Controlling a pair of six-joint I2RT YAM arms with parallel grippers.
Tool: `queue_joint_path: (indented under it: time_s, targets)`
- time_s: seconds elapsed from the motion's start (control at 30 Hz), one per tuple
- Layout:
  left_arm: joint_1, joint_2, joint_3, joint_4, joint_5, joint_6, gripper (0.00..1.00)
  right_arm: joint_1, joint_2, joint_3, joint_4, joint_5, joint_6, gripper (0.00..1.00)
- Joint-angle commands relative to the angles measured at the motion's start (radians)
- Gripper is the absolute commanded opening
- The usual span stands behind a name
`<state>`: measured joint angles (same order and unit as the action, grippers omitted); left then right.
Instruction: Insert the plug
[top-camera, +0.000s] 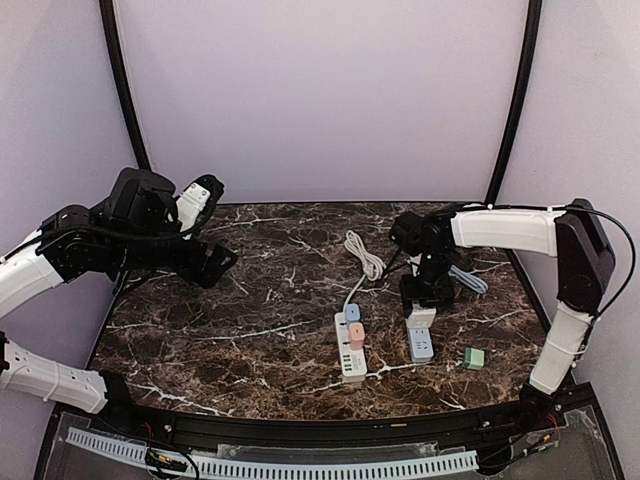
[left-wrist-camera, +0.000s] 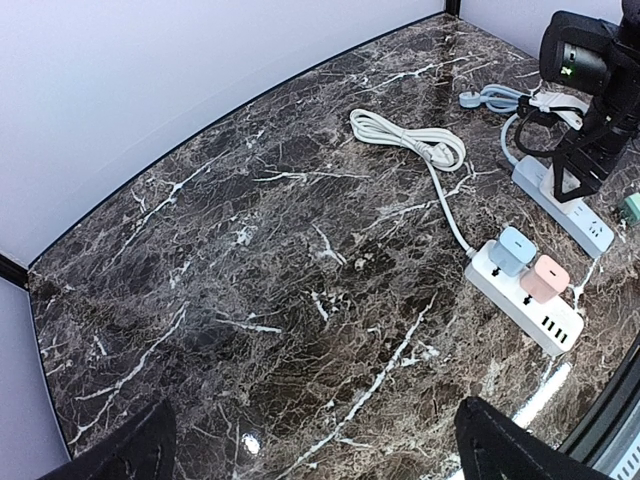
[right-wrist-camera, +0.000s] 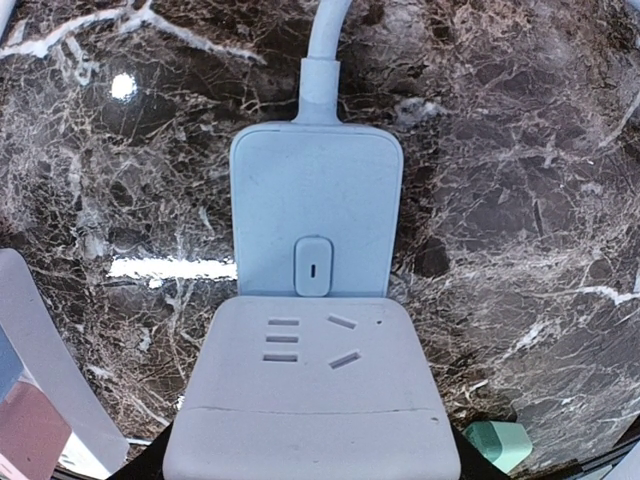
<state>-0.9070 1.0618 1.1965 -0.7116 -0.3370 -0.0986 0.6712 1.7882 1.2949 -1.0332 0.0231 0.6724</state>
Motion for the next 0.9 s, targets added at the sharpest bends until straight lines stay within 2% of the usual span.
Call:
queue_joint_path:
  time_s: [0.0,0.2,0.37,0.87]
  targets:
    - [0.002,-0.016,-0.005,0.004,0.007,-0.004,0.99,0.010,0.021,0.008,-0.003,-0.078,0.021,0.67]
    - [0.003,-0.021,-0.006,0.002,0.013,-0.015,0.99,0.010,-0.004,0.038,-0.027,-0.074,0.020,0.89]
    - [0.002,-0.031,-0.008,-0.002,0.013,-0.022,0.99,0.011,-0.030,0.062,-0.048,-0.067,0.027,0.98]
    - [0.002,-0.032,-0.005,0.012,0.029,-0.003,1.00,0.005,-0.181,0.043,-0.146,0.007,0.097,0.99]
